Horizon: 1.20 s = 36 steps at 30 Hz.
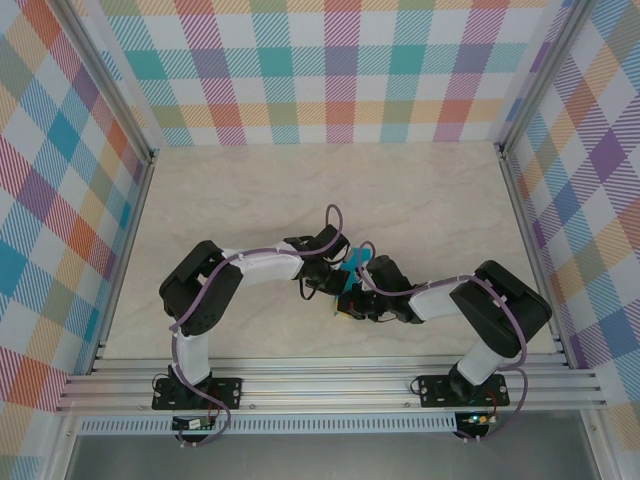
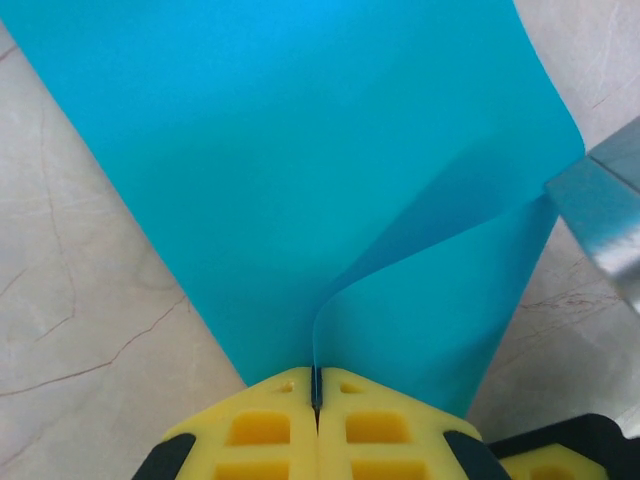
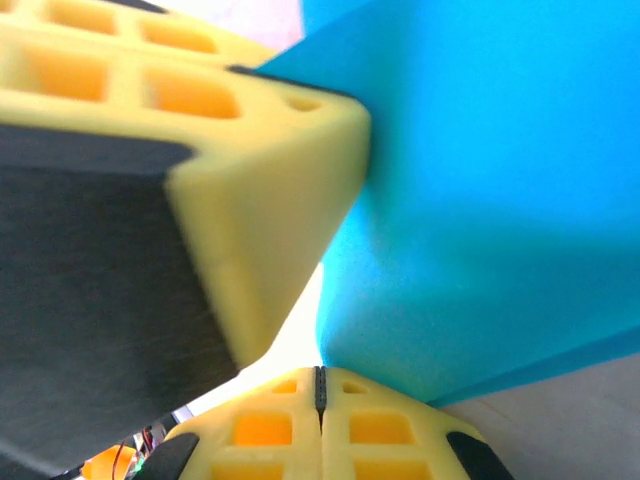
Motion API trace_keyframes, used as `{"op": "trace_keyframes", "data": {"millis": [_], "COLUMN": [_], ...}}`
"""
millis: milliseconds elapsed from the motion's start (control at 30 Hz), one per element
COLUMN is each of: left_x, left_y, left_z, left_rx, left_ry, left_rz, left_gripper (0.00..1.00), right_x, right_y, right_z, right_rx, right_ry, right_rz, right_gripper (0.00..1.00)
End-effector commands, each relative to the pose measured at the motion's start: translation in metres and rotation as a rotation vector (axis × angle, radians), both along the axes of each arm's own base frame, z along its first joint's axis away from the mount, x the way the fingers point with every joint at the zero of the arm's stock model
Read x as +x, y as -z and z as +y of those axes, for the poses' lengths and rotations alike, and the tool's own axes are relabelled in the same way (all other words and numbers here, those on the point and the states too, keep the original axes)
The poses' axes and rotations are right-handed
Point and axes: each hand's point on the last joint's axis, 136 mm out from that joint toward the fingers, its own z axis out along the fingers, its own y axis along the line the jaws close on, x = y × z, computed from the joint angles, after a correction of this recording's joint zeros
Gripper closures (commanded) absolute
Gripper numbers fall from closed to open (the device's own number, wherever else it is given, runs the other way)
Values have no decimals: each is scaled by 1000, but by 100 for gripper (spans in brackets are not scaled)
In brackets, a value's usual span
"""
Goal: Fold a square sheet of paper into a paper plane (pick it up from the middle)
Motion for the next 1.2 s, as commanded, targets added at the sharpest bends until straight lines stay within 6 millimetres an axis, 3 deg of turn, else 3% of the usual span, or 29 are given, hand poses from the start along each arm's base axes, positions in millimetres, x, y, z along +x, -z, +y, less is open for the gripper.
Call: {"op": "trace_keyframes", "data": {"millis": [0,100,400,667,867,1167], "left_x": [-12,-13,-12,-13,-14,-15], "left_y": [35,36,35,35,36,36], "left_z": [12,13,12,12,14,14], "left_rx": [73,74,73,71,76,78], "left_ry": [12,11,11,11,13,15], "left_rz": [66,69,66,70,71,69], "left_gripper": [100,100,100,100,100,100], "right_x": [-2,-3,-5,-7,-13,2], "right_y": [7,7,-17,-4,22,-23], "right_z": [-1,-3,0,6,-9,-7], "right_rx": [-17,-21,18,-2,-95,-47], "right_ry": [5,9,-19,-35,-5,-34], "right_rz": [-4,1,-41,-13,44,-77], "right_gripper": [95,95,94,94,95,94]}}
